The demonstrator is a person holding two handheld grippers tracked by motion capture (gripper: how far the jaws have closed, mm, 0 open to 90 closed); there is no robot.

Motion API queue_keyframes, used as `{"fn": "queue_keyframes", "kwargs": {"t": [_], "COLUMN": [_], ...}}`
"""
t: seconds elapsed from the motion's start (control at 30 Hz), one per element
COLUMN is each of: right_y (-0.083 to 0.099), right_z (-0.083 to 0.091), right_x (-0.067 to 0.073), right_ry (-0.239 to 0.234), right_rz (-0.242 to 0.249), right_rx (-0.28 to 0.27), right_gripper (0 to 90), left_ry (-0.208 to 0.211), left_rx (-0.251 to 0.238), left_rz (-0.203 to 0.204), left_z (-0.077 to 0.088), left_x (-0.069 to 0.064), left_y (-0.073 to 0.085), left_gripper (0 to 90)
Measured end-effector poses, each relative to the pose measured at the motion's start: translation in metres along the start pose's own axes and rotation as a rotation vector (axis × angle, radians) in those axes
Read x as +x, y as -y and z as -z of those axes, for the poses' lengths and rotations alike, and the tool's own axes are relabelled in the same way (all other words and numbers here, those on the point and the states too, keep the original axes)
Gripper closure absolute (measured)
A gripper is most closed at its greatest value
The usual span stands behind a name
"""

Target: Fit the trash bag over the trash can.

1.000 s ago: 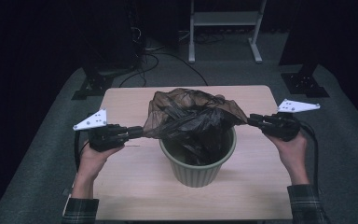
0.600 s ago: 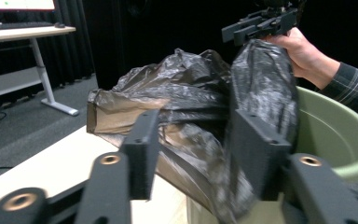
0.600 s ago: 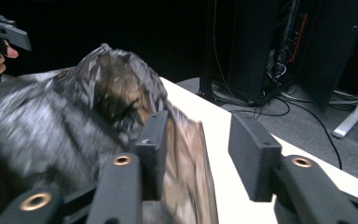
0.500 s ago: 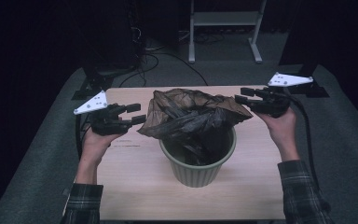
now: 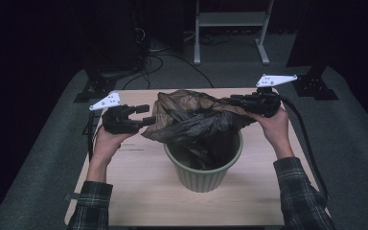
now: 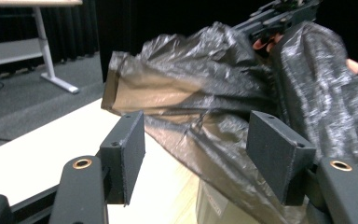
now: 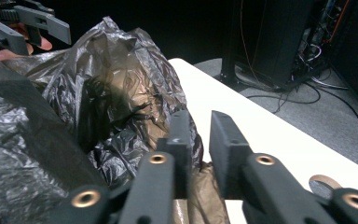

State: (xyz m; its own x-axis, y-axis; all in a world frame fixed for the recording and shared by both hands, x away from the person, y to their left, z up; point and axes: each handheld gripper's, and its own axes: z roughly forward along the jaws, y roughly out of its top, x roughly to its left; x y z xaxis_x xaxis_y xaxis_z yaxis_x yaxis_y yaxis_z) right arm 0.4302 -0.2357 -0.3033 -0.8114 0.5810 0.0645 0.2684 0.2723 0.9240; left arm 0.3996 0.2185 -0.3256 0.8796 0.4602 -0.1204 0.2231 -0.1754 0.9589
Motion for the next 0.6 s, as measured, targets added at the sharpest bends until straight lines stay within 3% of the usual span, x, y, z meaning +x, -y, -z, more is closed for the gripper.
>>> {"fn": "queue_keyframes", "kwargs": {"t": [0.1, 0.13, 0.23, 0.43, 0.6], "right_y": [0.0, 0.0, 0.002, 0.014, 0.034], "right_z": [0.001, 0.001, 0.003, 0.004, 0.001], "right_x": [0.001, 0.0, 0.0, -0.007, -0.015], "right_ry": [-0.003, -0.004, 0.0, 0.049, 0.069], "right_rz": [0.002, 0.006, 0.004, -0.026, -0.062], "right_rx": [0.006, 0.008, 0.009, 0.053, 0.102], "right_gripper": [88.1, 88.7, 89.7, 90.0, 90.0], "left_ry": [0.048, 0.063, 0.077, 0.027, 0.02], "left_rx": [0.034, 0.05, 0.085, 0.15, 0.188], "left_rz": [0.011, 0.008, 0.0, 0.023, 0.041], "left_z": [-0.006, -0.008, -0.012, -0.011, -0.009], "left_x": [0.0, -0.001, -0.003, 0.001, 0.004], "left_y": [0.004, 0.004, 0.006, 0.014, 0.027], "left_gripper": [48.1, 60.8, 87.2, 89.7, 89.8]}}
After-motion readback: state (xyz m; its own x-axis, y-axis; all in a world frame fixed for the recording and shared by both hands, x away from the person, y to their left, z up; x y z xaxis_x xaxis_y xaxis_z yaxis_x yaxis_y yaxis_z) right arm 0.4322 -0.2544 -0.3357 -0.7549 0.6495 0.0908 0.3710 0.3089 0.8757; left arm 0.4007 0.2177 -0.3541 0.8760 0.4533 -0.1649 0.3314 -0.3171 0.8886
